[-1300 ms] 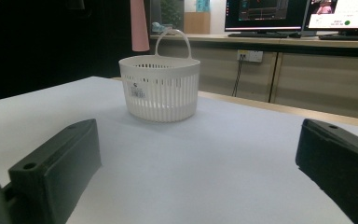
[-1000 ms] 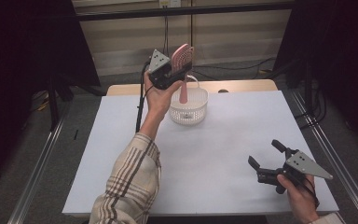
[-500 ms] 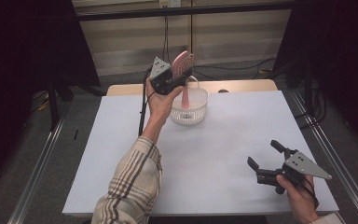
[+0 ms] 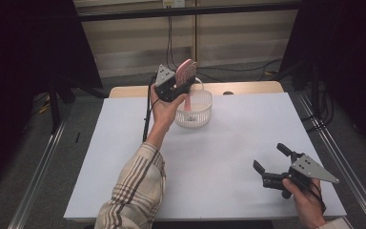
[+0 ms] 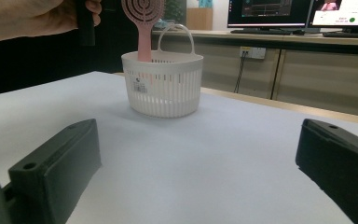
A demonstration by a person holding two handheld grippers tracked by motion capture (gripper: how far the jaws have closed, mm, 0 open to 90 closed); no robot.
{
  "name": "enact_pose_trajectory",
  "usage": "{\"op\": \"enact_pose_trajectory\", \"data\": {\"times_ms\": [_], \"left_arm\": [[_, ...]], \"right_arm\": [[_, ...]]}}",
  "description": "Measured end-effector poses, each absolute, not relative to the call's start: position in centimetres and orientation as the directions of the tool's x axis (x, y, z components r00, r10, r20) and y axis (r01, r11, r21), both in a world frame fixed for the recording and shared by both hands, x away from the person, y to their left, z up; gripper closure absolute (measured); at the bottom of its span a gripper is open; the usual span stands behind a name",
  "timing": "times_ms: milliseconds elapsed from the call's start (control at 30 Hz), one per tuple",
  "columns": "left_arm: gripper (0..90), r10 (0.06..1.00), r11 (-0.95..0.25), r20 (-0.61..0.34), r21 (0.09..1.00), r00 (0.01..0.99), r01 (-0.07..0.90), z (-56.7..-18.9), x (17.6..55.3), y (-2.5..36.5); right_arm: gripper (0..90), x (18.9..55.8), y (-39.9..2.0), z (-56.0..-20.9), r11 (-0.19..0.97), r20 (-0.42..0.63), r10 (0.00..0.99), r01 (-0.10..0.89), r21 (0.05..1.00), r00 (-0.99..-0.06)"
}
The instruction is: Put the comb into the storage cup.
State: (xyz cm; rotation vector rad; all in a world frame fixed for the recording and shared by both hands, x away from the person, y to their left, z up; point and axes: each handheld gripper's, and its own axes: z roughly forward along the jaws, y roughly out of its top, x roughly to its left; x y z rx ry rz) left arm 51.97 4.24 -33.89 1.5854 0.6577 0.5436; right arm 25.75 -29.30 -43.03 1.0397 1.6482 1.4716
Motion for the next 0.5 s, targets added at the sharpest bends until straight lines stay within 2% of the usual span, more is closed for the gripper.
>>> {"op": "enact_pose_trajectory", "data": {"times_ms": [500], "left_arm": [[62.8,0.697,-0.08,-0.035,0.989,0.717,0.126,-35.5,52.4,3.7]], "right_arm": [[0.0,25.7,-29.2,-43.1,0.039,0.02,0.892,0.123,0.992,-0.451]]}}
